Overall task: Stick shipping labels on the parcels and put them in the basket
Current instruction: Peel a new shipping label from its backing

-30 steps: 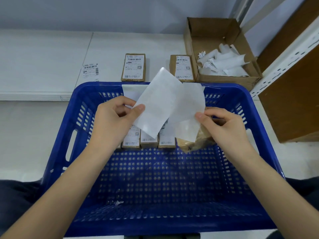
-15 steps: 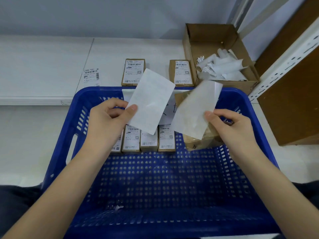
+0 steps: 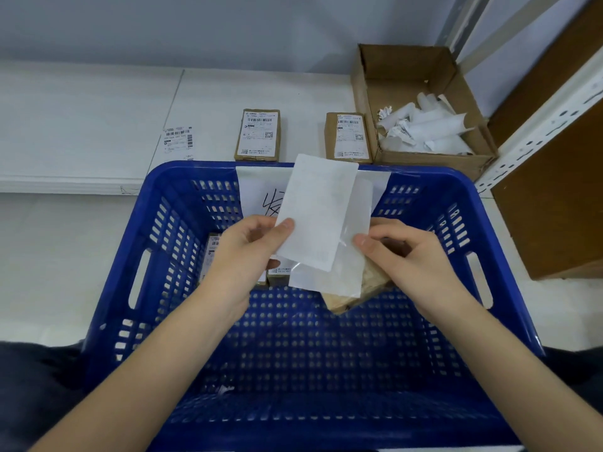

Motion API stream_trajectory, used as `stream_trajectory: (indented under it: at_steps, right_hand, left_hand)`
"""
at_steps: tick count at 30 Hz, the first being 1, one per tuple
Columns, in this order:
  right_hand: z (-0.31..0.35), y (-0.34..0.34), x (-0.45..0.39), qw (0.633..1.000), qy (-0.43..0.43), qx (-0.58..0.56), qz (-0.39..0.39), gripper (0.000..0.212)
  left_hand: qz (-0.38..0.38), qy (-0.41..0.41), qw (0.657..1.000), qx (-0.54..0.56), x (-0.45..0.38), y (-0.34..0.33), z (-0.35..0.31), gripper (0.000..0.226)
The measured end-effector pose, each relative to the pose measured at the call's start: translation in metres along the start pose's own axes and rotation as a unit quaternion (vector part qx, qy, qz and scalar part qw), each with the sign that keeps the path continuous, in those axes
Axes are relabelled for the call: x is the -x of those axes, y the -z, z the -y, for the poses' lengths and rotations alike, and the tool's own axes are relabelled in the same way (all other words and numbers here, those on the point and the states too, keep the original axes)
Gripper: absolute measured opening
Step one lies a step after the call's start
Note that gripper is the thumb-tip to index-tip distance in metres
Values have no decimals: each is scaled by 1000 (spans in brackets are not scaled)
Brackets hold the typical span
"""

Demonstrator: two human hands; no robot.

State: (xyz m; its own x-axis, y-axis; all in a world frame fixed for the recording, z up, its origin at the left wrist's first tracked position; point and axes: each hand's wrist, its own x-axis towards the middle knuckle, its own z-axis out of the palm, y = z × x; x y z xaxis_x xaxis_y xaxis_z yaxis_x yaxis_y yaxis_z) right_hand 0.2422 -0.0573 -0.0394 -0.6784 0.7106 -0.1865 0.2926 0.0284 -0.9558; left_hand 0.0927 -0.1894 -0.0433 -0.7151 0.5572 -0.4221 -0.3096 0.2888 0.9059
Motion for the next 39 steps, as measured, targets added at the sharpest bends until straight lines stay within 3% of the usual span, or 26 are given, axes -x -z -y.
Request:
stream_trajectory:
  at_steps: [10, 16, 22, 28, 32, 35, 37, 39]
  right_hand:
    - [1, -4, 2, 999, 3, -44, 21, 12]
    - [5, -3, 5, 995, 15, -86, 39, 27]
    - [12, -4, 9, 989, 47, -135, 37, 17]
    - [14, 1, 9, 991, 57, -120, -3, 11]
    - [11, -1, 9, 997, 65, -31, -26, 8]
    - [3, -6, 9, 997, 47, -15, -57, 37]
    - [1, -6, 10, 990, 102, 73, -59, 62]
    - [-2, -3, 8, 960, 190, 198, -53, 71]
  left_hand:
    - [36, 84, 995, 44, 1, -2, 0, 42]
    - [39, 69, 993, 86, 3, -3, -5, 42]
    - [5, 37, 994, 101, 1, -1, -5, 43]
    - [-21, 13, 994, 104, -1, 1, -6, 41]
    - [-23, 7, 994, 109, -1, 1, -7, 41]
    - [-27, 2, 995, 100, -1, -1, -5, 40]
    - [-25, -2, 995, 94, 0, -2, -3, 40]
    - [-21, -5, 996, 87, 0, -2, -2, 40]
